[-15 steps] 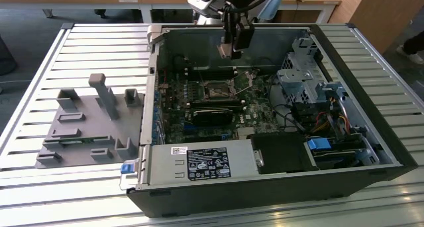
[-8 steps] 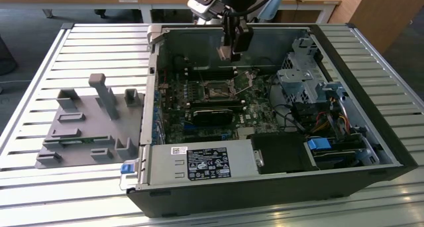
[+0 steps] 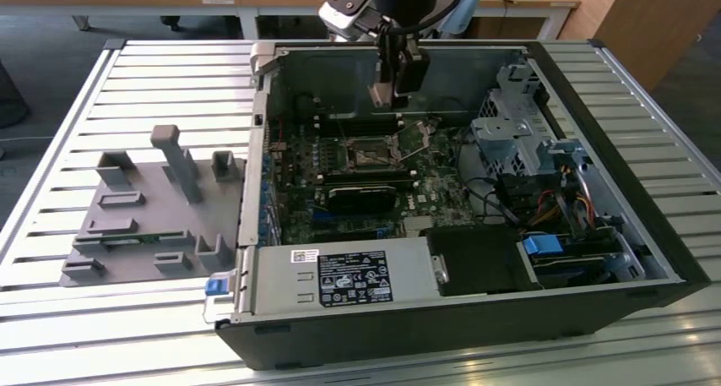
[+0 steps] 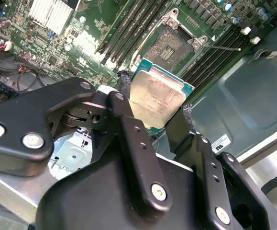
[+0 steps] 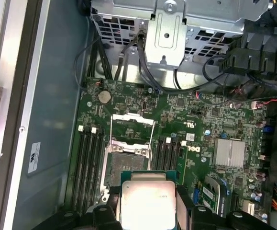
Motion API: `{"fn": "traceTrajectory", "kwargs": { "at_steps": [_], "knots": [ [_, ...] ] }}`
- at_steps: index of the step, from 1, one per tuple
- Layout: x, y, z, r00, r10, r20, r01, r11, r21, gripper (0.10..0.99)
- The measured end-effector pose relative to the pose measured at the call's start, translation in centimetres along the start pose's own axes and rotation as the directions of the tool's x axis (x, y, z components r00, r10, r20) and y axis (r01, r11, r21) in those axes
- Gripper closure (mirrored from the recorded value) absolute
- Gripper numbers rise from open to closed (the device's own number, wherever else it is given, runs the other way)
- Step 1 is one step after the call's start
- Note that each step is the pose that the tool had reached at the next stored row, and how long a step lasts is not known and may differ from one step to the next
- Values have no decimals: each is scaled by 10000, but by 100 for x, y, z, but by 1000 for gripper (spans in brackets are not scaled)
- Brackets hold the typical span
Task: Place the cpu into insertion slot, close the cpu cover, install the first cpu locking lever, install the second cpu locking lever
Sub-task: 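Place the cpu into insertion slot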
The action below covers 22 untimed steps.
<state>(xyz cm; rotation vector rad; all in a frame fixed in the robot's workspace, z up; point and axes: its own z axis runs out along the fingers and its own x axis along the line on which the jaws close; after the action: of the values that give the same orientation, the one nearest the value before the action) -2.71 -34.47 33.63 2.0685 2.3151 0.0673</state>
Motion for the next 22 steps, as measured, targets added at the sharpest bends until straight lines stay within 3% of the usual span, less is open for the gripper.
{"fn": "traceTrajectory", "kwargs": {
  "at_steps": [6, 15, 22],
  "knots": [
    [-1, 2, 44, 9999, -6, 103, 5, 9999, 102, 545],
    [-1, -2, 107, 9999, -7, 109, 6, 10000, 78, 545],
    [60, -2, 229, 9999, 66, 112, -67, 9999, 78, 545]
  ]
}}
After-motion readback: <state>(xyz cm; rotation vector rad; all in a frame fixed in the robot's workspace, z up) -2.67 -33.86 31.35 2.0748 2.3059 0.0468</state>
